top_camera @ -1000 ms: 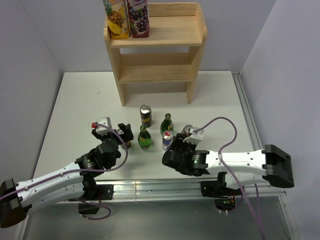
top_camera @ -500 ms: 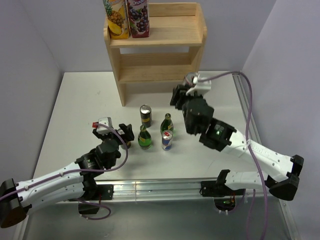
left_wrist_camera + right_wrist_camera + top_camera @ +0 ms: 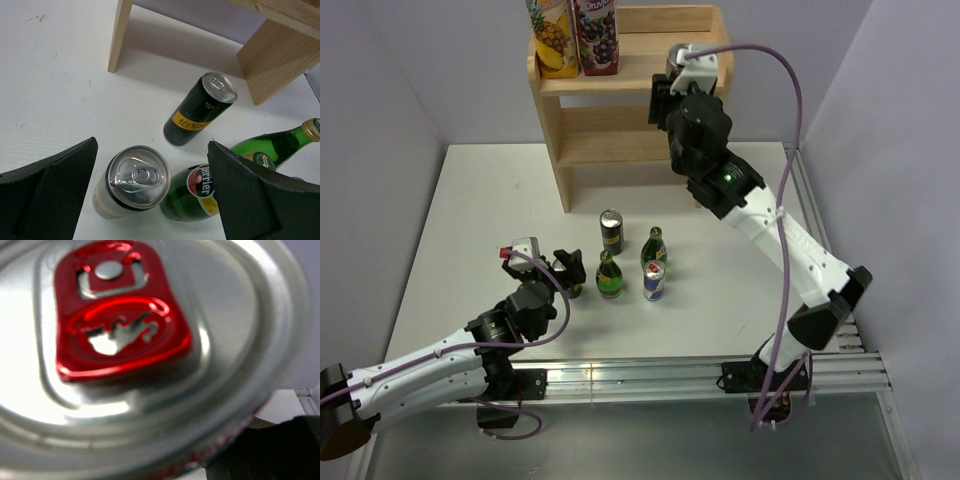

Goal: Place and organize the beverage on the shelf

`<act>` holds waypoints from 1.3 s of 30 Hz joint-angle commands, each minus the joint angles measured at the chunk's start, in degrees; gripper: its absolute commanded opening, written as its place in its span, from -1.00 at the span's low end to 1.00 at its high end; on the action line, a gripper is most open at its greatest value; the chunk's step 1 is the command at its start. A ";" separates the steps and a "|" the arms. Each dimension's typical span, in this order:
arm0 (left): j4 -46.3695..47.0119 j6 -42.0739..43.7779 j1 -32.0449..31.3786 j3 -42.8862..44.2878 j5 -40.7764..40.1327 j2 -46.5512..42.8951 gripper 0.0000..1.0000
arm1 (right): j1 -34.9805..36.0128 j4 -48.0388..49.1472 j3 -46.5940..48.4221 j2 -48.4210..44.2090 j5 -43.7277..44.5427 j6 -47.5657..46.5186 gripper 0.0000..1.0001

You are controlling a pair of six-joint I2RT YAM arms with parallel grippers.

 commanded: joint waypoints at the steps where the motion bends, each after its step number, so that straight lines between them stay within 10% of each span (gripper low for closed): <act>1: 0.75 -0.27 -0.34 -0.40 0.83 -1.08 0.99 | -1.91 1.54 10.29 4.44 -1.32 -6.02 -1.00; 9: -0.22 -1.07 -0.34 -0.67 1.27 -2.22 0.99 | -6.75 -0.57 25.41 14.64 -0.27 -6.91 -1.00; 39: -1.01 -1.77 -0.34 0.47 1.27 0.94 0.99 | -19.50 0.40 31.49 25.46 -7.47 1.88 -1.00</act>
